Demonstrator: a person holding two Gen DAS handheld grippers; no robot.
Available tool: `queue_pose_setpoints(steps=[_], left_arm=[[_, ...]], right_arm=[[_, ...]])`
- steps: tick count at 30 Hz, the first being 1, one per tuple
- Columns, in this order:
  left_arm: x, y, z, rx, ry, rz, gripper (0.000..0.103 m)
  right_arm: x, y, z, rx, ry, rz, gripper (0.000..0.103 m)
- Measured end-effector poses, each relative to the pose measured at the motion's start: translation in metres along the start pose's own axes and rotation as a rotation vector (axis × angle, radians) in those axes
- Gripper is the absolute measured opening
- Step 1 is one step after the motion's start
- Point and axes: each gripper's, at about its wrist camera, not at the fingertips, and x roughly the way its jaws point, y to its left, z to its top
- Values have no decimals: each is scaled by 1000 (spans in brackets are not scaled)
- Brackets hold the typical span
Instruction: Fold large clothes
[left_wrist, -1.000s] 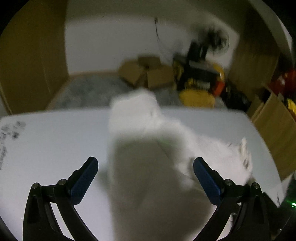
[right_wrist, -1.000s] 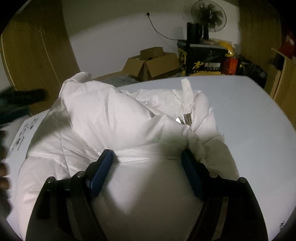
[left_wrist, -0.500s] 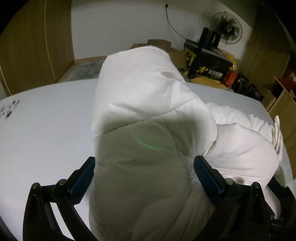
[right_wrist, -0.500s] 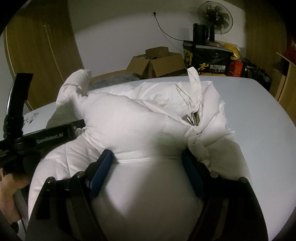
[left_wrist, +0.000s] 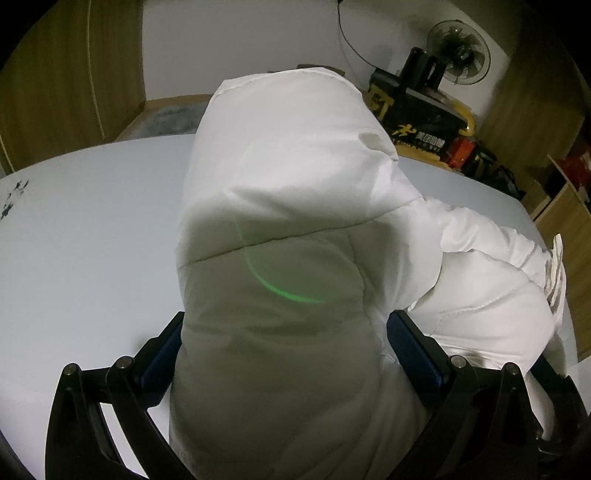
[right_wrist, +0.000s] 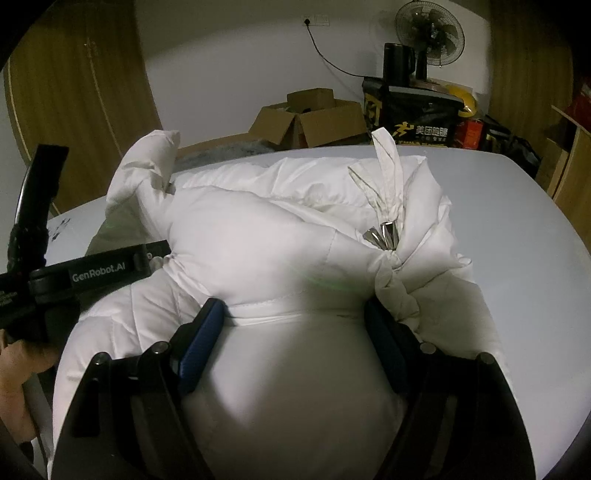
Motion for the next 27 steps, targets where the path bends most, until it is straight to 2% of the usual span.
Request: queue_pose_setpoints(steps=[3, 5, 7, 8, 9, 10, 12, 15, 17, 19, 23, 27], left_arm=[[-6, 4, 4, -11, 27, -37, 103], [-26, 12, 3, -26, 21, -82, 103], [-54, 29, 7, -38, 10, -162, 103], [-67, 39, 11, -45, 14, -197, 103], [-79, 55, 16, -59, 26, -253, 103], [-83, 64, 19, -69, 33, -274, 103], [-87, 88, 27, -109, 53, -303, 103], [-76, 111, 31, -165, 86, -363, 103], [-62, 116, 30, -193, 130, -382, 103], [-44, 119, 27, -215, 175, -396, 103], [-19, 111, 27, -235, 188, -494, 103], [-2, 96, 33, -211, 195, -564, 103]], right_arm=[[-1, 2, -1, -4, -2, -8, 80], [-9, -2, 4, -19, 58, 30, 80], [-42, -22, 3, 81, 76, 138, 81], [-70, -44, -4, 183, 69, 225, 87], [-88, -61, -13, 251, 77, 264, 97], [-102, -79, -23, 316, 99, 287, 103], [-117, -108, -48, 424, 158, 325, 103], [-117, -125, -80, 496, 246, 392, 103], [-111, -123, -96, 490, 295, 407, 103], [-105, -120, -105, 482, 309, 409, 103], [-92, -118, -115, 501, 336, 442, 103], [-84, -118, -117, 493, 343, 456, 103]])
